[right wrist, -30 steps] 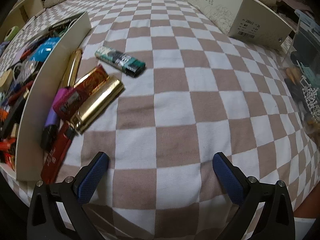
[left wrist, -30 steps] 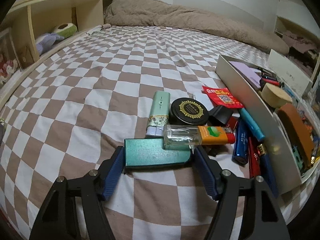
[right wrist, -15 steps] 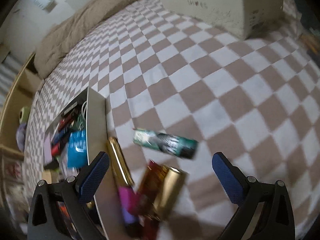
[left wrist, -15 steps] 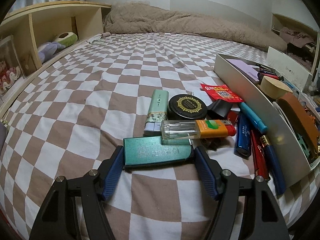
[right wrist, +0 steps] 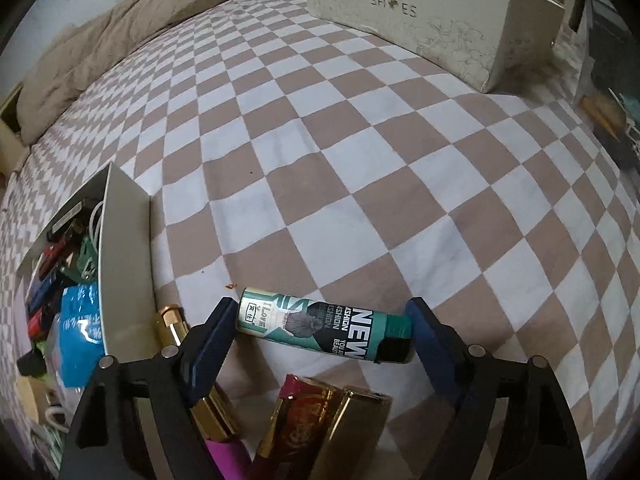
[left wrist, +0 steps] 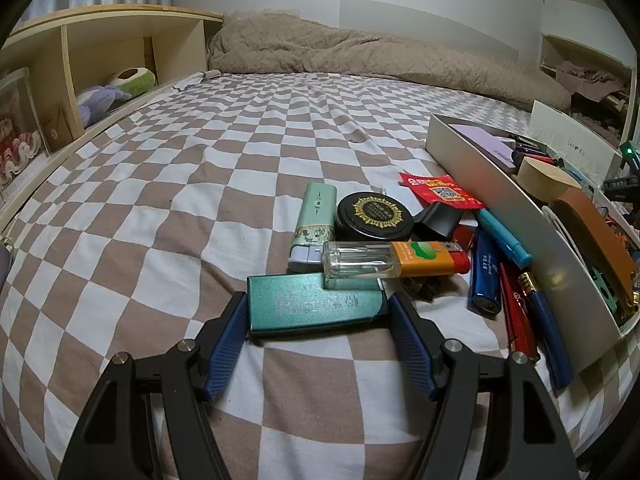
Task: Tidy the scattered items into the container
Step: 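Grasp the dark green case with the left tool while the right tool grasps the green 'NEW' lighter, then carry the green case and green lighter over the white tray with both tools, then open the right tool to drop the green 'NEW' lighter into the tray, then lower the dark green case into the tray and open the left tool, then lift both open tools away from the tray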
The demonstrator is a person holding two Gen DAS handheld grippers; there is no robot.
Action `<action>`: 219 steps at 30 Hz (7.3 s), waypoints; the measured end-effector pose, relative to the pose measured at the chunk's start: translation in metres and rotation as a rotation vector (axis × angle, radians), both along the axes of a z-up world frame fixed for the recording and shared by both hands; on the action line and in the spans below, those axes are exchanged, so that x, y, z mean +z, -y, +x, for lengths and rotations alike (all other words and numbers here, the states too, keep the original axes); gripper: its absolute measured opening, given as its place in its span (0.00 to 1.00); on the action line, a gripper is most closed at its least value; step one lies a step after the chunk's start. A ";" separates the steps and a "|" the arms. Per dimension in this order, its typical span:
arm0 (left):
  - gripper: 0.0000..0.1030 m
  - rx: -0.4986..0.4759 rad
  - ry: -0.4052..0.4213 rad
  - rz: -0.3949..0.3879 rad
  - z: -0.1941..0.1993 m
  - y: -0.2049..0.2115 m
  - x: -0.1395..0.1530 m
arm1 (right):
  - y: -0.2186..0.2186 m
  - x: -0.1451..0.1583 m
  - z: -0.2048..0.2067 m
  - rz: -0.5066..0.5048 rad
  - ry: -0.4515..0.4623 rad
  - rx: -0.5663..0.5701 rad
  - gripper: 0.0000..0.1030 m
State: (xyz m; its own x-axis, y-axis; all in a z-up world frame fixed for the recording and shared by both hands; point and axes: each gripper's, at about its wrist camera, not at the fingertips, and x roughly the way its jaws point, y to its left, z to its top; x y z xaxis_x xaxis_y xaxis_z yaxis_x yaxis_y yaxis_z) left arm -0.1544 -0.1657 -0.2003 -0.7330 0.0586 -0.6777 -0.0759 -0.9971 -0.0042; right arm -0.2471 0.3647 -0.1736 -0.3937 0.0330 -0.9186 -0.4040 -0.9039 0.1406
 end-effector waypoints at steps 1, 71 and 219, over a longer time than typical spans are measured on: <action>0.68 0.000 -0.001 0.000 0.000 0.000 0.000 | -0.002 0.001 0.001 -0.010 -0.008 0.000 0.82; 0.70 -0.229 0.098 -0.022 -0.022 0.014 0.047 | 0.058 0.093 0.147 -0.190 -0.337 0.382 0.82; 0.91 -0.643 0.273 -0.483 -0.040 -0.206 0.107 | 0.105 0.107 0.127 -0.197 -0.492 0.735 0.93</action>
State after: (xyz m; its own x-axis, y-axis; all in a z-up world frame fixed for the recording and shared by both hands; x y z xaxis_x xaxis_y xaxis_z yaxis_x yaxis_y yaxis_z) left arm -0.1942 0.0403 -0.0934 -0.4631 0.0665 -0.8838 -0.6867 -0.6574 0.3104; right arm -0.1198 0.2600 -0.0667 -0.6034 -0.5219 -0.6030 0.4121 -0.8514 0.3245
